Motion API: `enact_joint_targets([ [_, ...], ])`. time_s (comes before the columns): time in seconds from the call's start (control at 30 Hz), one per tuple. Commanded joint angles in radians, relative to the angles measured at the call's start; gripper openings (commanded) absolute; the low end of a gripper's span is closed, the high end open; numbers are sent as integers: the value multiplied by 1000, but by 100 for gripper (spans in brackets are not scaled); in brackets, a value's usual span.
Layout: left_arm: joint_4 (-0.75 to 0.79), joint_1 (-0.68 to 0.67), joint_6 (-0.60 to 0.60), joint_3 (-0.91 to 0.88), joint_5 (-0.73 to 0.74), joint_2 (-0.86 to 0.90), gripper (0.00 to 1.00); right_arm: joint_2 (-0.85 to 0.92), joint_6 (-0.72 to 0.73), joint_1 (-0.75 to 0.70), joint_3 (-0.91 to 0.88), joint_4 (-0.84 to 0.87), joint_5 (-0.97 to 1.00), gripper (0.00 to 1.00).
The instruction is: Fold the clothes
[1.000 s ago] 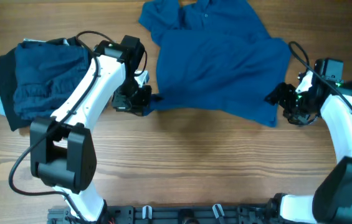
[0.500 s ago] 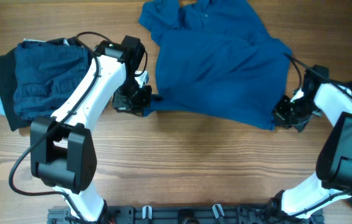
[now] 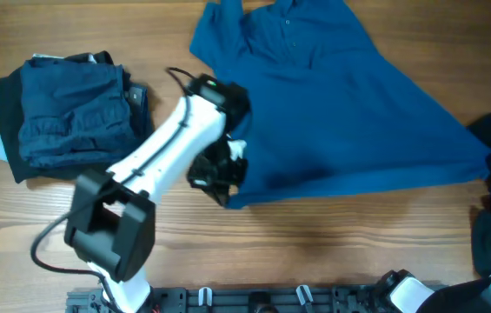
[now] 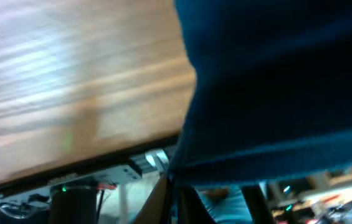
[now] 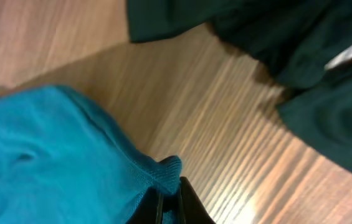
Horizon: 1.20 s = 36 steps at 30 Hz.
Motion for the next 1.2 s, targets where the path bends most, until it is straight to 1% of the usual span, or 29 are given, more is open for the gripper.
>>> enact_joint_targets([
  [0.0,-34,-180,-31,0,21,-5,4,2,14,-7,12,31,102,4],
  [0.03,-33,-209,-36,0,20,-5,4,2,14,-7,12,40,102,4],
  [0.1,-22,-290,-48,0,19,-5,20,2,16,-7,12,47,121,5],
  [0.13,-22,-319,-64,0,0,-5,49,2,19,-8,12,47,144,4],
  [0.17,-25,-328,-83,0,-21,-5,54,2,18,-8,12,46,162,4],
  [0.2,-28,-329,-85,0,-26,-5,56,2,18,-8,12,47,166,16],
  [0.23,-31,-315,-85,0,-26,-5,59,2,19,-8,12,50,168,49],
  [0.27,-34,-296,-85,2,-27,-6,59,2,18,-8,12,50,167,52],
  [0.3,-39,-275,-85,6,-37,-7,59,2,17,-8,12,48,154,58],
  [0.33,-54,-241,-85,23,-67,-8,59,2,10,-8,12,46,128,62],
  [0.4,-84,-153,-85,94,-180,-9,60,2,-18,-8,12,50,63,70],
  [0.43,-81,-90,-84,155,-232,-9,64,2,-15,-8,12,50,60,75],
  [0.47,-57,-31,-84,209,-273,-9,75,2,-16,-8,12,48,39,77],
  [0.5,-14,14,-82,241,-284,-9,88,2,-18,-8,12,45,-8,77],
  [0.53,66,67,-72,266,-284,-9,92,2,-32,-7,12,41,-98,77],
  [0.57,177,119,-73,271,-282,-9,92,2,-63,-5,12,42,-193,76],
  [0.6,263,158,-73,271,-276,-6,87,2,-104,2,12,45,-291,74],
  [0.63,365,201,-75,271,-261,6,68,2,-133,12,12,46,-356,72],
  [0.67,480,246,-120,269,-237,27,47,2,-153,27,12,45,-392,70],
  [0.7,552,268,-146,264,-217,45,50,2,-164,42,12,42,-403,69],
  [0.73,647,295,-156,263,-214,79,77,2,-173,69,12,30,-406,69],
  [0.77,700,311,-159,263,-216,101,85,2,-177,86,12,19,-405,69],
  [0.83,822,354,-207,263,-212,180,93,2,-201,124,7,11,-404,70],
  [0.9,892,378,-222,263,-202,235,95,2,-199,151,6,11,-396,70],
  [0.97,980,401,-231,263,-143,300,94,2,-198,169,6,13,-396,70],
  [1.0,1029,409,-231,263,-96,335,90,2,-198,174,6,12,-394,70],
  [1.07,1137,411,-239,263,-81,433,84,2,-198,175,6,7,-389,69],
  [1.13,1159,411,-264,263,-85,458,80,2,-199,175,6,2,-385,70],
  [1.17,1162,411,-274,263,-86,464,74,2,-199,175,6,0,-381,70],
])
